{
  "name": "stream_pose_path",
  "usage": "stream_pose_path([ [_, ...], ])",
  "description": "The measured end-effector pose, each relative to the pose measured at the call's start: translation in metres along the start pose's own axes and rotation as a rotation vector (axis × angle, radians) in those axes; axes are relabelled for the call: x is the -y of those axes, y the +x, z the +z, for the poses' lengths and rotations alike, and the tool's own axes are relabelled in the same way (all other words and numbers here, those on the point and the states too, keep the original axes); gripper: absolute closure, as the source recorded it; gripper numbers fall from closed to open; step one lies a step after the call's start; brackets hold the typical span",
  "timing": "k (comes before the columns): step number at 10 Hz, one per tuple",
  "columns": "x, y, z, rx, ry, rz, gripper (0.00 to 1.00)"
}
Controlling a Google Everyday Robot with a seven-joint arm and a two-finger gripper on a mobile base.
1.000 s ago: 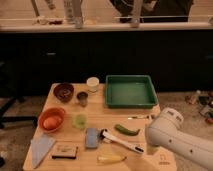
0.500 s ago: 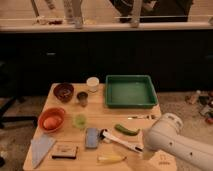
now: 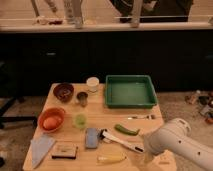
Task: Place banana in plastic cup
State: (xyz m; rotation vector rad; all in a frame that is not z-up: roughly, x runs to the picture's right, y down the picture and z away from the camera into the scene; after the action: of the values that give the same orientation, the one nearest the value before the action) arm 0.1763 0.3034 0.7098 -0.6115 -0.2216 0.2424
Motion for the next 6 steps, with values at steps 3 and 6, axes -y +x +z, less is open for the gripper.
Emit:
stream_pose_path([
  [3, -0.019, -0.017, 0.011, 0.052, -0.041, -0.039, 0.2],
  [6, -0.037, -0.035, 0.019, 0.072, -0.034, -0.146, 0.2],
])
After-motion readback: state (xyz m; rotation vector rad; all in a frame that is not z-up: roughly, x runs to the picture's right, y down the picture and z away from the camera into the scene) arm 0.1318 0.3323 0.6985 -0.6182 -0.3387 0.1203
